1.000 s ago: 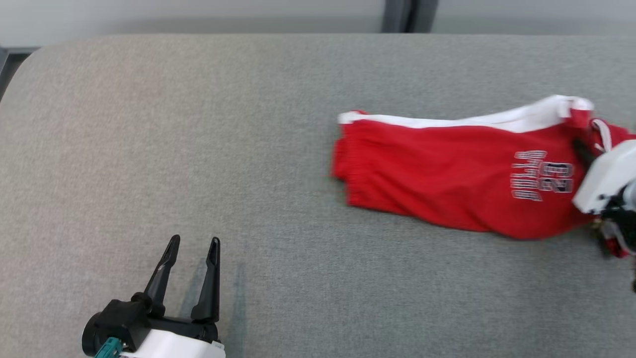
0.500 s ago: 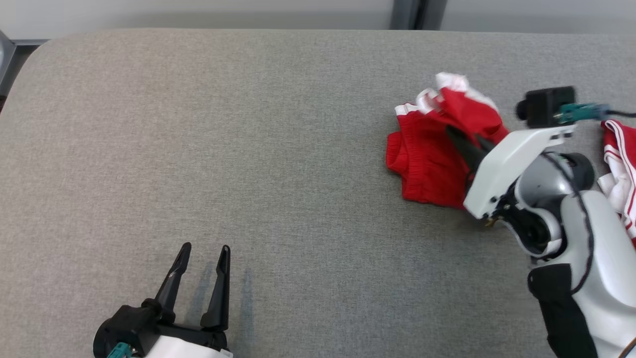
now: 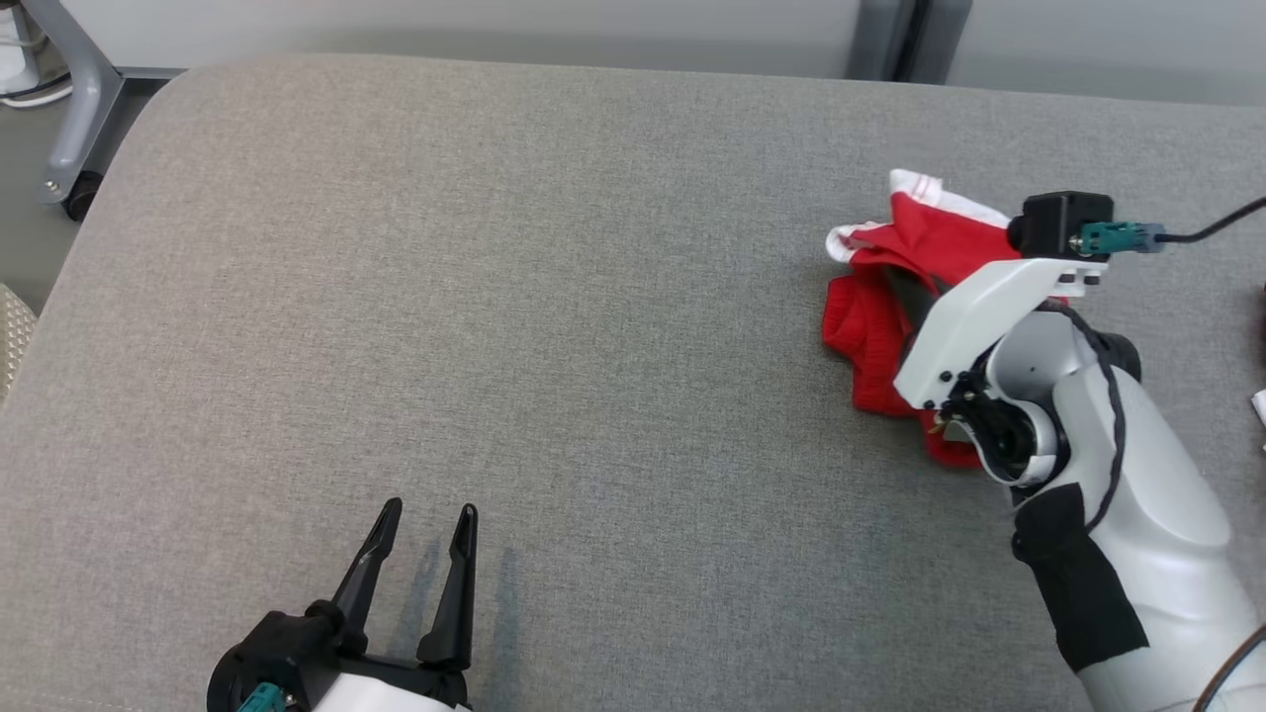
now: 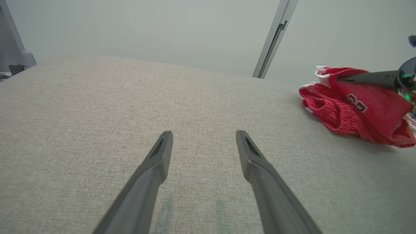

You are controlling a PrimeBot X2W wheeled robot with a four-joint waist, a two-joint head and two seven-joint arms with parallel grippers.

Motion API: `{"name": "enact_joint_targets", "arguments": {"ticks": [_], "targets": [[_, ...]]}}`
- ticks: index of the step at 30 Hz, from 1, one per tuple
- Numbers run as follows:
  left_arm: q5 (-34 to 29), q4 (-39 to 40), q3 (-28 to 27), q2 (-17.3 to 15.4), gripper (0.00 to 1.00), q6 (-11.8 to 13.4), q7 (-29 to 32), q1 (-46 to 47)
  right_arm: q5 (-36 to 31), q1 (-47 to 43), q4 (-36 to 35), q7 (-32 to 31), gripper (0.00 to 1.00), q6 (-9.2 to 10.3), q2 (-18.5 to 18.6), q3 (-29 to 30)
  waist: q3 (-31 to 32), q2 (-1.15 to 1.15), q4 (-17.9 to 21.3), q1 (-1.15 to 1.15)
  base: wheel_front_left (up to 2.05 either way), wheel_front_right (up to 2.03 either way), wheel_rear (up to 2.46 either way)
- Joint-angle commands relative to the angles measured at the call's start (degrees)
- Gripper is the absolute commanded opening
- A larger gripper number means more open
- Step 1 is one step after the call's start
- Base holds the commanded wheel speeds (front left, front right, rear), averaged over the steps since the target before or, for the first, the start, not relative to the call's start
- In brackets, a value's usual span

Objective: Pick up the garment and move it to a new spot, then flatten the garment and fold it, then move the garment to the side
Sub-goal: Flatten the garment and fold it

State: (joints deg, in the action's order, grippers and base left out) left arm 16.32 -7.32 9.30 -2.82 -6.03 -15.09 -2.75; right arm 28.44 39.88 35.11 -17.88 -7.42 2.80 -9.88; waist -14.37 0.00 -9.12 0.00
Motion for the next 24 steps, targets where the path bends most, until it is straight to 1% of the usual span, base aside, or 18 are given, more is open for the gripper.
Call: {"name": "enact_joint_targets", "arguments": {"ticks": [1,3,4,5,6,8,11,15,17,18,21,24], "targets": [[0.4,-0.1,0.05,-0.19,1.0,0.16,-0.05,0.22,1.77,1.2,2.14,1.25,0.0,-0.13,0.24,-1.81,0.27,0.0,-0.16,0.0,0.0,0.0,0.0],[0.44,-0.13,0.21,-0.19,1.0,0.37,-0.05,0.17,3.19,2.01,3.95,2.68,0.0,-0.13,0.31,-3.88,0.54,0.0,-0.06,0.0,0.0,0.0,0.0],[0.5,-0.16,0.2,-0.19,1.0,0.44,-0.05,0.1,4.07,2.24,4.39,3.49,0.21,-0.13,0.27,-5.17,0.68,0.0,0.09,0.0,0.0,0.0,0.0],[0.61,-0.18,0.18,-0.19,1.0,0.52,-0.05,-0.01,4.85,2.39,4.74,4.53,0.51,-0.13,0.24,-6.43,0.86,0.0,0.33,0.0,0.0,0.0,0.0],[0.7,-0.21,0.07,-0.2,1.0,0.56,-0.05,-0.18,5.64,2.47,5.14,5.51,1.0,-0.13,0.29,-7.41,1.08,0.0,0.67,0.0,0.0,0.0,0.0],[0.56,-0.27,-0.22,-0.19,1.0,0.59,-0.05,-0.56,6.33,2.39,5.21,7.73,1.0,-0.13,0.34,-9.09,1.63,0.0,1.52,0.0,0.0,0.0,0.0],[0.24,-0.32,-1.07,-0.2,1.0,0.79,-0.05,-1.46,5.38,1.2,3.51,11.16,1.0,-0.13,0.28,-11.17,2.81,0.0,3.35,0.0,0.0,0.0,0.0],[-0.16,-0.38,-2.53,-0.19,1.0,0.92,-0.04,-2.49,0.21,-2.22,-1.16,15.29,1.0,-0.13,0.32,-12.18,4.93,0.0,6.4,0.0,0.0,0.0,0.0],[-0.05,-0.49,-3.23,-0.21,1.0,1.09,-0.05,-3.12,-3.33,-4.96,-4.3,17.74,1.0,-0.12,2.16,-10.85,6.22,0.0,7.8,0.0,0.0,0.0,0.0],[-0.05,-0.49,-3.23,-0.21,1.0,1.09,-0.05,-3.12,-3.33,-4.96,-4.3,17.74,1.0,-0.12,2.16,-10.85,6.22,0.0,7.8,0.0,0.0,0.0,0.0],[0.07,-0.29,-4.1,-0.21,1.0,1.33,-0.04,-4.0,-7.92,-10.95,-9.73,21.21,1.0,-0.07,5.12,-8.13,7.98,0.0,9.44,0.0,0.0,0.0,0.0],[0.45,-0.01,-5.07,-0.22,1.0,1.63,-0.05,-4.75,-9.28,-17.61,-15.04,24.56,1.0,-0.12,7.71,-4.41,9.76,0.0,10.74,0.0,0.0,0.0,0.0]]}}
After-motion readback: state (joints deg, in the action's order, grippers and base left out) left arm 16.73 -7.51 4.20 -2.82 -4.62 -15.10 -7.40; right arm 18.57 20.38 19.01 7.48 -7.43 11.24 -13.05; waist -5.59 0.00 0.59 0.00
